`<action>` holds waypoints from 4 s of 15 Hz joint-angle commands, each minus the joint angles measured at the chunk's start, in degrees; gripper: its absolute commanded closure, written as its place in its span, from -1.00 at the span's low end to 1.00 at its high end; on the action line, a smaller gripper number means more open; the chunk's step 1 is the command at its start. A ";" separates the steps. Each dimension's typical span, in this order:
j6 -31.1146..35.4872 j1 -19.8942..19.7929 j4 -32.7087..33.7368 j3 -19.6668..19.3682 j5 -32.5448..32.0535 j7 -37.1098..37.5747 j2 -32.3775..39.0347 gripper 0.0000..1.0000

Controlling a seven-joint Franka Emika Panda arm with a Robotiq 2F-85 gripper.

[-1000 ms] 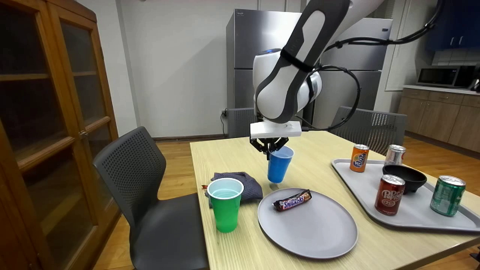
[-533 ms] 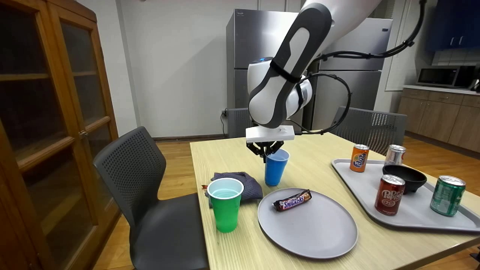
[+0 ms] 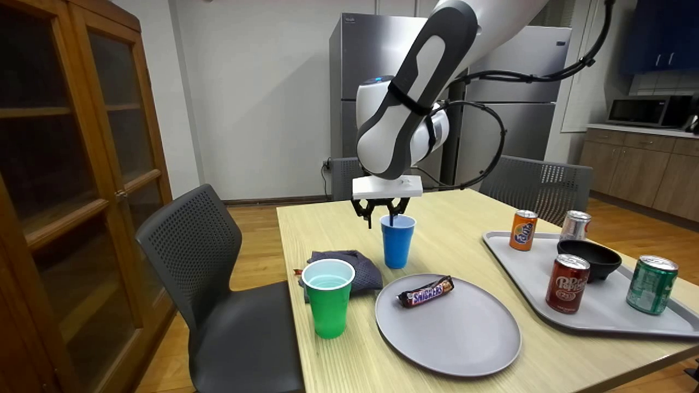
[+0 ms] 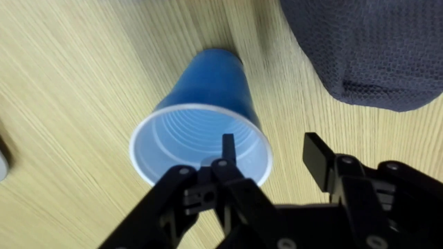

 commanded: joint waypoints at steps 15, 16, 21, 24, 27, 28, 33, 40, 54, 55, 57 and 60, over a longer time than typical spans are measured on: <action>1.58 -1.17 -27.42 1.82 -0.62 -3.77 -23.66 -1.00; 1.55 -1.56 -28.72 2.29 -0.23 -4.16 -24.55 -1.00; 1.05 -4.06 -34.00 4.95 2.17 -5.62 -27.63 -1.00; 1.04 -4.77 -35.49 5.77 2.81 -4.15 -27.35 -1.00; 1.27 -4.11 -36.22 5.18 1.70 -1.68 -25.94 -1.00; 1.60 -3.93 -36.45 5.04 1.64 -0.89 -25.51 -1.00; 2.23 -2.89 -36.42 4.10 0.73 2.99 -23.20 -1.00; 6.21 -1.38 -35.02 2.15 1.08 10.98 -18.90 -1.00; 9.26 3.22 -28.82 -2.54 2.92 18.58 -9.57 -1.00; 9.25 3.48 -28.39 -2.79 3.15 18.82 -9.00 -1.00; 9.11 3.79 -27.40 -3.19 3.82 19.38 -7.78 -1.00; 9.04 4.10 -26.11 -3.71 4.54 20.07 -6.22 -1.00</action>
